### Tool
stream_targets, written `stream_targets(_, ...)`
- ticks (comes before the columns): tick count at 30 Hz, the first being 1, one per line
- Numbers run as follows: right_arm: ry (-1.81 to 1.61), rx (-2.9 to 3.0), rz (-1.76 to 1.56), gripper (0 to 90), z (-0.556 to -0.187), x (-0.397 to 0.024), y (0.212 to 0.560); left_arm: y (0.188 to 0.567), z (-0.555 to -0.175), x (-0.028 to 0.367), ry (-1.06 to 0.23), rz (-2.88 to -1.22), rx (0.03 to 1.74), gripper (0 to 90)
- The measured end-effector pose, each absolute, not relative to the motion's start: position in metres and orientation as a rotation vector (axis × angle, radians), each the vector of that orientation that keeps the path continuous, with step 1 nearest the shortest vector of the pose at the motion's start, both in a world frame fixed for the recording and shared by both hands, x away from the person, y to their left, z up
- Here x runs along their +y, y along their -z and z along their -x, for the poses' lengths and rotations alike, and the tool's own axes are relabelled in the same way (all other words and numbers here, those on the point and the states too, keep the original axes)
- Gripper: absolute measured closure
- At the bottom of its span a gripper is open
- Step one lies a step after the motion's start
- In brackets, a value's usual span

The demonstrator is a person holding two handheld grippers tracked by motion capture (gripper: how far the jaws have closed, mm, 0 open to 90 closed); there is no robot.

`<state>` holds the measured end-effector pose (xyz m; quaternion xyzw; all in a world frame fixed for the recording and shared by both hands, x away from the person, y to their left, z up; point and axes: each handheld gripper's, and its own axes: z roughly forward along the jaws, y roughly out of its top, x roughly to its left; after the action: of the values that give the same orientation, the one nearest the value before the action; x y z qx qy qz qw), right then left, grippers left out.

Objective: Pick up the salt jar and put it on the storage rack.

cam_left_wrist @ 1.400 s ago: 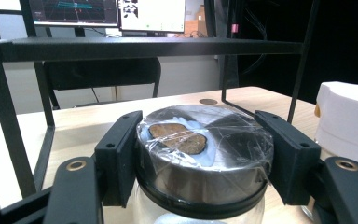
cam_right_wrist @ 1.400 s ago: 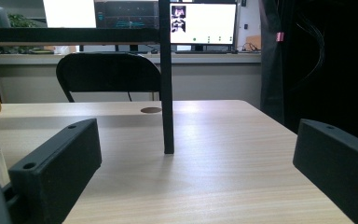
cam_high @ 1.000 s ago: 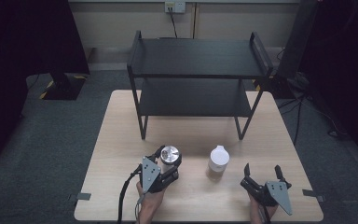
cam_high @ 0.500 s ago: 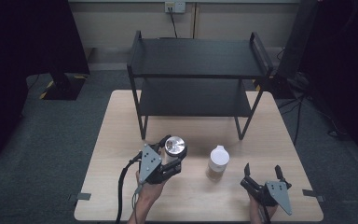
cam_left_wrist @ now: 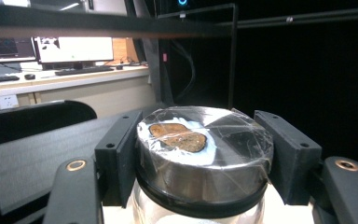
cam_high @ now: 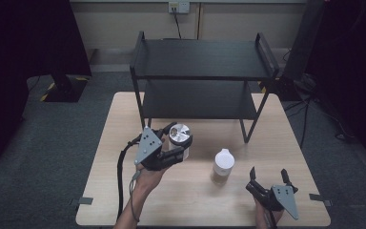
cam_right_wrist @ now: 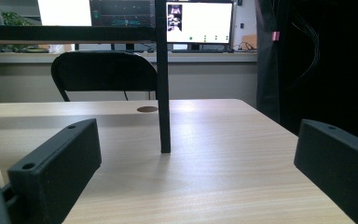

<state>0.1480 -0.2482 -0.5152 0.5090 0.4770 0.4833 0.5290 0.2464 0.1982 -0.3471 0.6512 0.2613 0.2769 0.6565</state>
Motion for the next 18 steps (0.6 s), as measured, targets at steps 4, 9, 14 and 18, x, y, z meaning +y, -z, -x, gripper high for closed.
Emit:
stream_targets(4, -1.155, 1.139, -1.216, 0.0, -0.148, -0.248, 0.515, 0.331, -0.258, 0.201, -0.633, -1.478, 0.573, 35.3)
stream_targets(9, -1.155, 1.139, -1.216, 0.0, -0.148, -0.248, 0.515, 0.309, -0.276, 0.205, -0.635, -1.48, 0.54, 35.3)
stream_targets(14, -1.15, 1.135, -1.218, 0.0, -0.148, -0.247, 0.515, 0.292, -0.291, 0.206, -0.633, -1.472, 0.525, 35.3)
stream_targets(18, -1.147, 1.133, -1.22, 0.0, -0.148, -0.247, 0.515, 0.279, -0.3, 0.208, -0.625, -1.448, 0.513, 35.3)
